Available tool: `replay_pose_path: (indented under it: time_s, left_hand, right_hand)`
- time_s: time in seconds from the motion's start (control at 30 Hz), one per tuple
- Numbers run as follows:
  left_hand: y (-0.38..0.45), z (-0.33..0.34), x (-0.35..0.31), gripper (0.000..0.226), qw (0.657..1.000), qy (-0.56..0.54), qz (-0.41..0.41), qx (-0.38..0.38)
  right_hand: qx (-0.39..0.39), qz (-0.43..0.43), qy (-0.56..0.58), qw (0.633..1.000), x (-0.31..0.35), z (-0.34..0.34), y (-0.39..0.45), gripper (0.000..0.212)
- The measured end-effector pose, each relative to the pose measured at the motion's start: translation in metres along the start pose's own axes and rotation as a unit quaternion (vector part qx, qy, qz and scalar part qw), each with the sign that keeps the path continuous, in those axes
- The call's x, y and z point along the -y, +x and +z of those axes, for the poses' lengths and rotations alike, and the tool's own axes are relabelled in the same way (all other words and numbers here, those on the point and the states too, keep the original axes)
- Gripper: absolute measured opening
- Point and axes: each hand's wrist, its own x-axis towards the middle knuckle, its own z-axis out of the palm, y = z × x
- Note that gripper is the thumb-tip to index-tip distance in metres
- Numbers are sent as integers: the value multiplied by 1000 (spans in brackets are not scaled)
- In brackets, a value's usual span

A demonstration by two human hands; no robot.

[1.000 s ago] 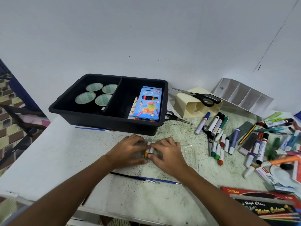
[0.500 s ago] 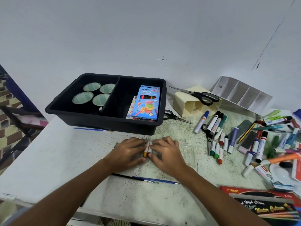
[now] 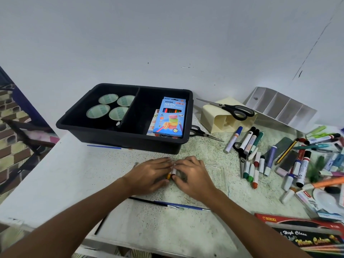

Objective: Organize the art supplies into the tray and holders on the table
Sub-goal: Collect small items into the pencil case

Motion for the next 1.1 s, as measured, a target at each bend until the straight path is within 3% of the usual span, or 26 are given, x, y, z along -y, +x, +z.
replay_pose_path:
  time_s: [0.33,0.5,0.73,0.9,1.1]
  left_hand:
    - [2,-7,-2,48,997,-20,-43,53]
    - [1,-9,-10,49,990,-110,-92,-18]
    - [-1,-6,-6,38,996,-65,-63,-10]
    - [1,-5,-9,39,988,-117,-91,-29]
    - [1,6,-8,78,969,-148,-198,-17]
  right_hand:
    - [-10,6,9,1000,0,1,1,31]
    - [-2,13,13,1000,-1,0,0,31]
    - [17,-21,-36,999,-2,-3,-2,31]
    - [20,15,-14,1000,0,-3,2,35]
    - [58,17,-49,997,-1,-3,6,42]
